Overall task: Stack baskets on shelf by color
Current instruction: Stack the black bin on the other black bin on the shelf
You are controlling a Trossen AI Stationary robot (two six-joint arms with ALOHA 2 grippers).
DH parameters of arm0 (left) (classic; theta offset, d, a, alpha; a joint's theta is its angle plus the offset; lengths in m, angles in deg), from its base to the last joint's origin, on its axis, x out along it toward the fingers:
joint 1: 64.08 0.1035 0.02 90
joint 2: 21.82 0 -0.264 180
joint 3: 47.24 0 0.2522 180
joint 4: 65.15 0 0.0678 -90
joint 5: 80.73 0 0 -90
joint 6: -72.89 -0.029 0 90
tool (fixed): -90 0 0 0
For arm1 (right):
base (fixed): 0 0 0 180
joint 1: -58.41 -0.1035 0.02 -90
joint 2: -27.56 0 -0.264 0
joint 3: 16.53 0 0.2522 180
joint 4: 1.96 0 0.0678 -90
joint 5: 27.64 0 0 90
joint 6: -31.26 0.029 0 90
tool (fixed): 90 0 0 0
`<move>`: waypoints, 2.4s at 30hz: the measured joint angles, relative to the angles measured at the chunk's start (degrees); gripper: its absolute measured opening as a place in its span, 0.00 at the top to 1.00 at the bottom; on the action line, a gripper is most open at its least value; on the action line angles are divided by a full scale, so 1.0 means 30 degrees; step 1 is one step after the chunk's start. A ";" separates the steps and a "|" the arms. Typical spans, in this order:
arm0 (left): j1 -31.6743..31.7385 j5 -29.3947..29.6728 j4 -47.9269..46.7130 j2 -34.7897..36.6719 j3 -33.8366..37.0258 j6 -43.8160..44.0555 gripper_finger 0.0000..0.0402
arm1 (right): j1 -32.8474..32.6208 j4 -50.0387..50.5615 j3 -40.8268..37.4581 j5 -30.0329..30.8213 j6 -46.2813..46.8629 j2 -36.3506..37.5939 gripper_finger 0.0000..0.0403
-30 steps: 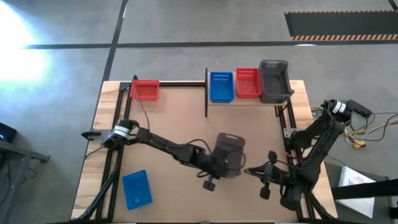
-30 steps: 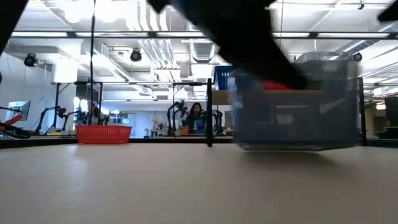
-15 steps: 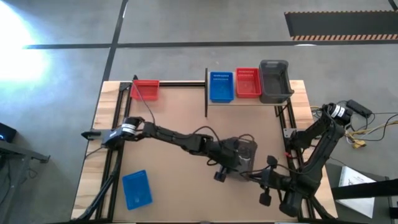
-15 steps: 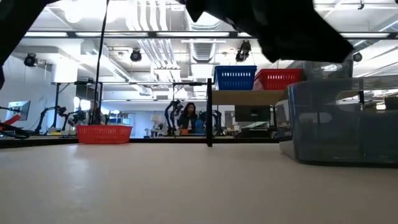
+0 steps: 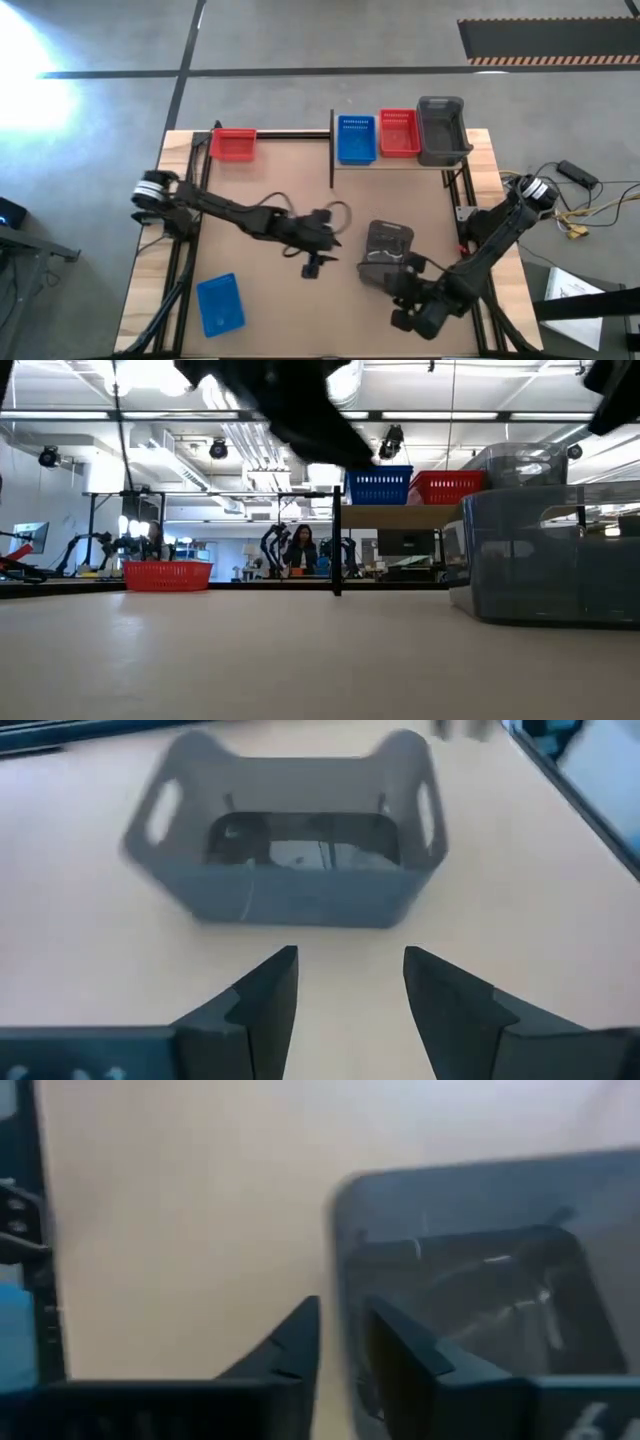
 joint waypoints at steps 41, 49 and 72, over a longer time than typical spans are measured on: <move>-0.0240 0.0425 2.0151 0.1774 1.2015 0.3530 0.58 | 0.2228 1.2903 1.2225 -0.6468 -0.5643 -0.4600 0.98; -0.0253 0.0418 2.0183 0.1774 1.1886 0.2797 0.58 | 0.2352 1.5694 1.6952 -0.3282 -0.9208 -0.3578 0.98; -0.0248 0.0412 2.0364 0.1774 1.1676 0.2302 0.58 | 2.2568 1.5739 1.4545 -0.3508 -2.9740 0.4369 0.98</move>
